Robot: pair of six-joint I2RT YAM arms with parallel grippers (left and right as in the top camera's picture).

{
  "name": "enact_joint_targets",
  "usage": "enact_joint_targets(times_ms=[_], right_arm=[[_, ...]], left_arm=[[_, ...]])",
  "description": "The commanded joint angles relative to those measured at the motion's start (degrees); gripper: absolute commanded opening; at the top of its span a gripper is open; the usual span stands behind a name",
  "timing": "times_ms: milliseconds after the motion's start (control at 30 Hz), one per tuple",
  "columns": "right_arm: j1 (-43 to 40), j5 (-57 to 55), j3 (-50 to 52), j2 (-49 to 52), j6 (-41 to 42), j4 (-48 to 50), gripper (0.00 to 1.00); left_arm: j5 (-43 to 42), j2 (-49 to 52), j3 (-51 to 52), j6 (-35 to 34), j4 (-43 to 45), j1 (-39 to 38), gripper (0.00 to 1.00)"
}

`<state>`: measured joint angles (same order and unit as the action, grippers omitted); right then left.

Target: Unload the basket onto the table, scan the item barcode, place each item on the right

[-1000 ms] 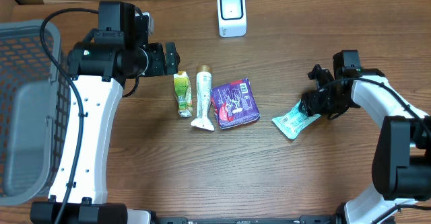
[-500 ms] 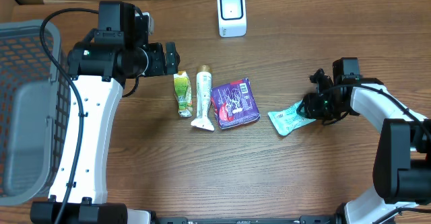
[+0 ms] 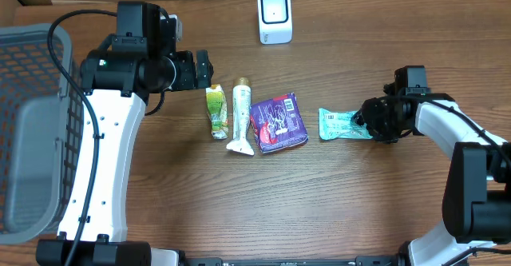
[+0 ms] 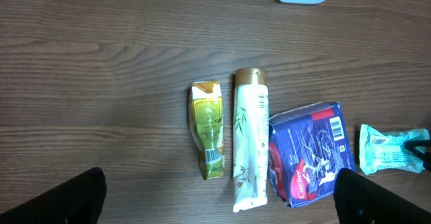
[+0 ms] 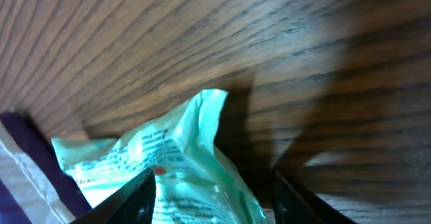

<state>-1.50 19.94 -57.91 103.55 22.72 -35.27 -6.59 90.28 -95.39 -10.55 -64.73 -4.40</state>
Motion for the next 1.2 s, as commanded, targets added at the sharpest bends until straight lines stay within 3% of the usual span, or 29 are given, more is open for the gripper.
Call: enact_joint_targets(times_ms=[0, 67, 167, 367, 567, 633, 733, 900, 1167], right_arm=[[-2.1, -1.8, 0.8, 2.1, -8.5, -2.5, 0.61], [-2.8, -0.9, 1.0, 2.1, -15.0, -3.6, 0.68], [-3.0, 0.8, 1.7, 2.1, -24.5, -3.7, 0.71], [-3.0, 8.3, 2.1, 4.2, -33.2, -1.1, 0.70], [-3.0, 14.8, 2.1, 8.5, -33.6, 1.0, 0.63], [-3.0, 15.7, 2.1, 8.9, -33.2, 1.4, 0.58], [-3.0, 17.3, 2.1, 9.1, -32.1, 1.9, 0.34], [-3.0, 17.4, 2.1, 9.1, -24.5, 4.7, 0.05], [-4.3, 29.1, -1.9, 8.5, -21.6, 5.5, 0.04]], left_arm=[[0.7, 0.5, -0.3, 0.2, 0.2, -0.2, 1.00], [0.7, 0.5, -0.3, 0.2, 0.2, -0.2, 1.00], [0.7, 0.5, -0.3, 0.2, 0.2, -0.2, 1.00], [0.7, 0.5, -0.3, 0.2, 0.2, -0.2, 1.00], [0.7, 0.5, -0.3, 0.3, 0.2, -0.2, 1.00], [0.7, 0.5, -0.3, 0.2, 0.2, -0.2, 1.00], [0.7, 0.5, -0.3, 0.3, 0.2, -0.2, 1.00], [0.7, 0.5, -0.3, 0.3, 0.2, -0.2, 0.99], [0.7, 0.5, -0.3, 0.2, 0.2, -0.2, 0.99]])
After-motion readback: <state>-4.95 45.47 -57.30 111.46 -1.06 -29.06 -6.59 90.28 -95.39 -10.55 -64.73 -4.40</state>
